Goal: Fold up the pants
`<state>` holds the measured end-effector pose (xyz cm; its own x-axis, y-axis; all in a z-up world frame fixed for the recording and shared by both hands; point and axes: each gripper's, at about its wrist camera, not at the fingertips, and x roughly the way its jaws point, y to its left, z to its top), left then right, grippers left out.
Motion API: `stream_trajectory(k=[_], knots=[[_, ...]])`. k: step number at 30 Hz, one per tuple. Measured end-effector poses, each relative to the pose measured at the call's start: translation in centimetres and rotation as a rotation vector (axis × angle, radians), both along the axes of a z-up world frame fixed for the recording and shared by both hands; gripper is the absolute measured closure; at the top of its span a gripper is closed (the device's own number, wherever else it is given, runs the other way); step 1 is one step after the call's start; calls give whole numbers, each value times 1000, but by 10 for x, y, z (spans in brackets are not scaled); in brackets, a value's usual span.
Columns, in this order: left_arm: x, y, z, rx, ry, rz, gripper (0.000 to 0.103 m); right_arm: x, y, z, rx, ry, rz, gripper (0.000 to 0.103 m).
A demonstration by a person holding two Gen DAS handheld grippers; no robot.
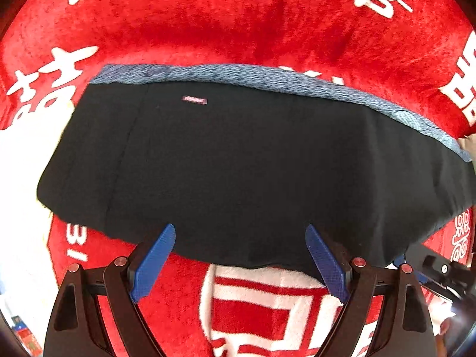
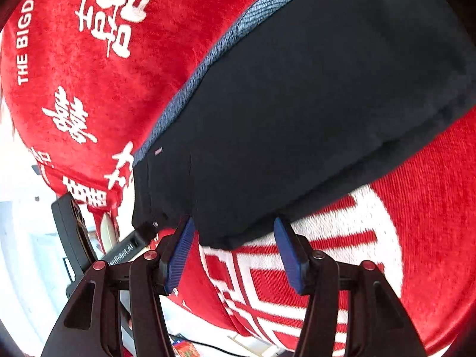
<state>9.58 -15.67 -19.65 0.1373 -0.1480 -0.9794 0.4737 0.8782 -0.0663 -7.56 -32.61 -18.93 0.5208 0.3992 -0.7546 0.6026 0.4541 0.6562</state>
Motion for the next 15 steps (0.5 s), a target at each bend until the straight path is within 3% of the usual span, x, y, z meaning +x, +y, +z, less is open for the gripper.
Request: stream_trajectory(k=[3, 7, 9, 10, 13, 15], knots=[[-1, -8, 0, -19, -3, -27, 13, 0, -6, -1, -10, -14, -34, 45], [-2, -28, -6, -20, 1, -72, 13, -3, -19, -11, 58, -22, -115, 47], [-3, -38, -10, -13, 1, -104, 13, -1, -25, -16, 88, -12, -144, 65], [-6, -44, -12, 2, -2, -130, 13, 1, -28, -18, 98, 0, -149, 92], [-20, -52, -13, 36, -15, -201, 13, 0, -31, -9, 86, 0, -147, 95], [-32, -52, -14, 59, -27, -235, 13, -1, -23, 7, -1, 5, -81, 95]])
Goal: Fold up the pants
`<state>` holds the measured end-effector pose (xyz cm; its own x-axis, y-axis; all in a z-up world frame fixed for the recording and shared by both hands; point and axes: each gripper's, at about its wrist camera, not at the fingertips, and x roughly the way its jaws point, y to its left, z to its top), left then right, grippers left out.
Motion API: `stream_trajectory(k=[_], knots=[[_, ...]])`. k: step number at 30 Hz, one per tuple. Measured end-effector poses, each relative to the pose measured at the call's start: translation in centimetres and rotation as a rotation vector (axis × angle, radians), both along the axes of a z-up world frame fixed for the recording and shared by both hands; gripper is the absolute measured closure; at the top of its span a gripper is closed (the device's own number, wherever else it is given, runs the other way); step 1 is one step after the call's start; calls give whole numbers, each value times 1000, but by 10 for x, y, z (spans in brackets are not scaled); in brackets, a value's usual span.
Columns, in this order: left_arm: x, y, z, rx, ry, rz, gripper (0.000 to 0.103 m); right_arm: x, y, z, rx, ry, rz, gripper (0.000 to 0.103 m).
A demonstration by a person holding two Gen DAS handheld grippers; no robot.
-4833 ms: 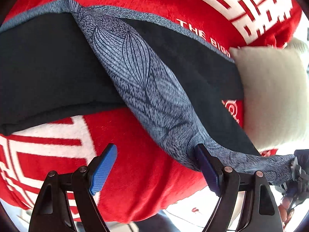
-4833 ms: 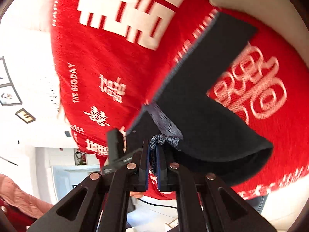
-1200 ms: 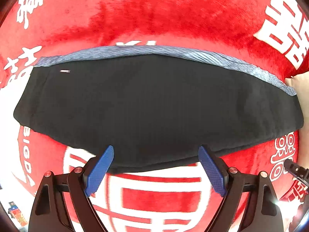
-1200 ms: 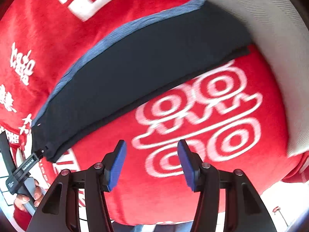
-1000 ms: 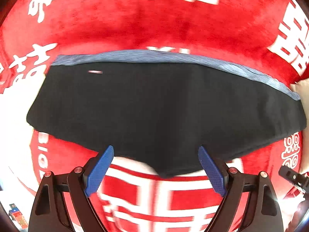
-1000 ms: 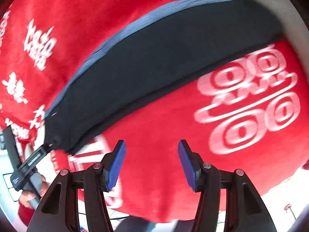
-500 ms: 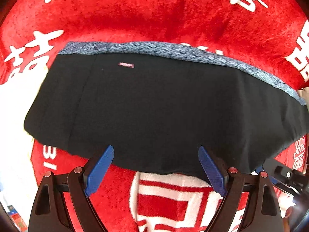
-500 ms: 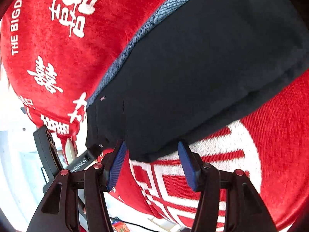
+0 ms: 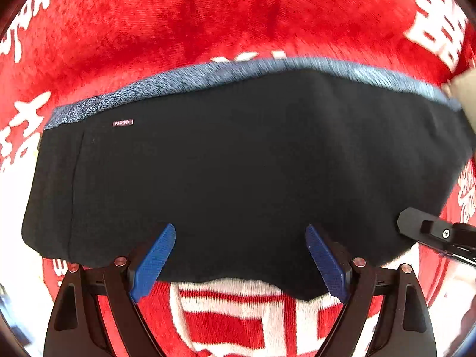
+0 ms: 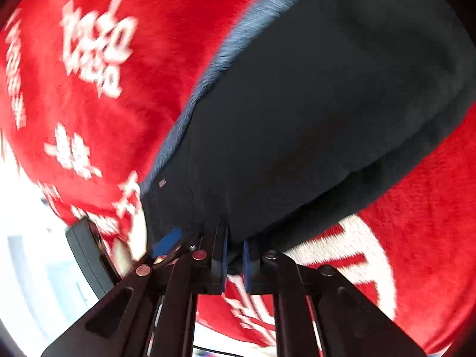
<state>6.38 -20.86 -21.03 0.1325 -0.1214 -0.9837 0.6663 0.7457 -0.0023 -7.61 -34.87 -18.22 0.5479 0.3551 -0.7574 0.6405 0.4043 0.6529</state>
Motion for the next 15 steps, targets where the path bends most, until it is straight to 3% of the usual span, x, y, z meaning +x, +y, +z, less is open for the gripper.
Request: stream_trajectory(k=[2, 7, 10, 11, 15], knots=[[-10, 3, -6, 24, -1, -10, 13, -4, 10, 4, -54, 31, 42, 95], [-12, 8, -7, 2, -6, 20, 13, -12, 14, -22, -70, 82, 34, 95], [0, 15, 4, -13, -14, 59, 13, -15, 11, -15, -52, 89, 51, 81], [5, 17, 9, -22, -24, 71, 13, -18, 9, -7, -79, 117, 75, 74], [40, 13, 20, -41, -79, 105, 13, -26, -2, 36, -283, 117, 134, 74]])
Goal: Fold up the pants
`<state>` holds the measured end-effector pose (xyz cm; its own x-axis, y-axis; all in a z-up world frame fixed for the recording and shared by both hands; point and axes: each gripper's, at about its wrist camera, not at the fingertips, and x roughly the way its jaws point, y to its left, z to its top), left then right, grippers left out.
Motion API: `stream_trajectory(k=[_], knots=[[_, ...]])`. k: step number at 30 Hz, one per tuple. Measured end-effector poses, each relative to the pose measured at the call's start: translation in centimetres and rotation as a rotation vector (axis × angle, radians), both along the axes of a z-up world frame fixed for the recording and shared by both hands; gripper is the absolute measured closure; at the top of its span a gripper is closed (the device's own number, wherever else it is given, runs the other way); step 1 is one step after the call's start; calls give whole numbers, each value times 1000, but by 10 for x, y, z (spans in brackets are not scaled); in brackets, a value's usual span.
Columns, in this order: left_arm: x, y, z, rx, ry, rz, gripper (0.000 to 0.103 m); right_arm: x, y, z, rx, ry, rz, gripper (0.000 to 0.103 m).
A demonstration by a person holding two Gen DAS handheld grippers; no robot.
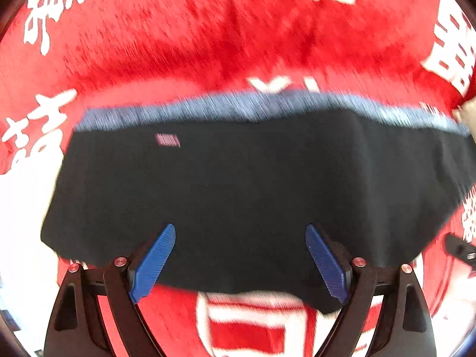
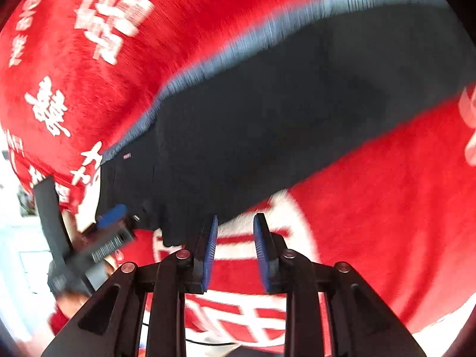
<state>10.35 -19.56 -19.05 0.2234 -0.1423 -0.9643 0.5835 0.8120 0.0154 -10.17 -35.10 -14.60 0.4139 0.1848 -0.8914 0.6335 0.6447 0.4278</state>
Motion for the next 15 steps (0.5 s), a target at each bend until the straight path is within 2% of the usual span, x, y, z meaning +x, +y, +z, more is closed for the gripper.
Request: stream_trajectory(k=[2, 4, 6, 9, 11, 13, 15], knots=[[25, -12, 2, -14, -12, 23, 13, 12, -12, 17, -103, -13, 19, 74], [43, -28, -1, -29, -22, 40, 13, 30, -25, 20, -143, -19, 35, 74], [55, -42, -7, -27, -31, 46, 13, 56, -39, 14, -191, -8, 43, 74], [71, -62, -21, 19, -62, 51, 13, 92, -54, -3, -235, 23, 54, 74], [78, -60, -35, 64, -70, 76, 13, 112, -62, -13, -262, 31, 68, 74], [89, -53, -43, 45, -57, 118, 12, 125, -67, -22, -296, 49, 89, 74], [102, -44, -45, 56, -55, 154, 6, 135, -75, -31, -327, 63, 91, 76]])
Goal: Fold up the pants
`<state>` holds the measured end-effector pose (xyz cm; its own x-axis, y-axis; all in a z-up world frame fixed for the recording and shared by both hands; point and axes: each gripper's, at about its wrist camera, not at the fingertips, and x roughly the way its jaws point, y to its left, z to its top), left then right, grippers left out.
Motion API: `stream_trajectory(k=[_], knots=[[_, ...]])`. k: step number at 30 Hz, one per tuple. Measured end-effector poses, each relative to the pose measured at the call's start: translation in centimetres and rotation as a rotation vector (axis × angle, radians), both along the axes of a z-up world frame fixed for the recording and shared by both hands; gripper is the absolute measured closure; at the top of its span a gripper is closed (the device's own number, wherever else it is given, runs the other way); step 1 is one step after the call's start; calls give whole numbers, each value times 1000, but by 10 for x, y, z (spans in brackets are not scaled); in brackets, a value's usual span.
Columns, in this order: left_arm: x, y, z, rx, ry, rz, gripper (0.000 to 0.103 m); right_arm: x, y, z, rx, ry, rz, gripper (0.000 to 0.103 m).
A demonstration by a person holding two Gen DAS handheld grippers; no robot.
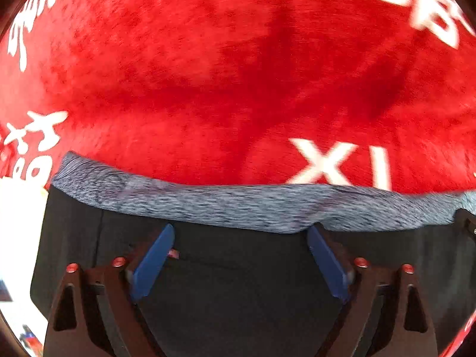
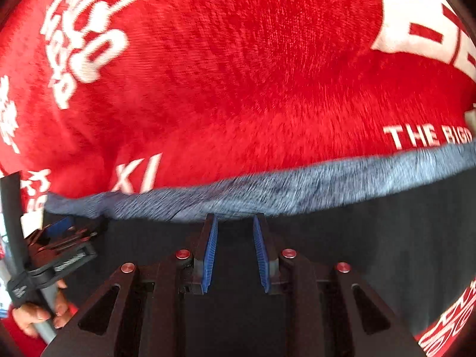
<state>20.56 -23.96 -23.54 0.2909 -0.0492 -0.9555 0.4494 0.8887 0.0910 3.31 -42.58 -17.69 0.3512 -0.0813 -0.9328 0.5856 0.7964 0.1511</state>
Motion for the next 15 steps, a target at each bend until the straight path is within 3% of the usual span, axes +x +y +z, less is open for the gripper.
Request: stream_trajectory(k=[5, 8, 9, 13, 15], knots=[[18, 11, -3, 61, -15, 31, 6, 3, -33, -2, -75, 2, -96, 77], [18, 17, 12, 50, -4, 43, 6, -9, -58, 4, -15, -5, -180, 77], [15, 19, 18, 38, 4, 43, 6, -14, -60, 9, -8, -3, -178, 76], [-23, 23, 42, -17, 33, -23, 6, -44, -44, 31, -16, 19, -114, 57], [-52, 17, 50, -47, 61, -75, 6, -64, -29, 37, -31, 51, -84, 56]])
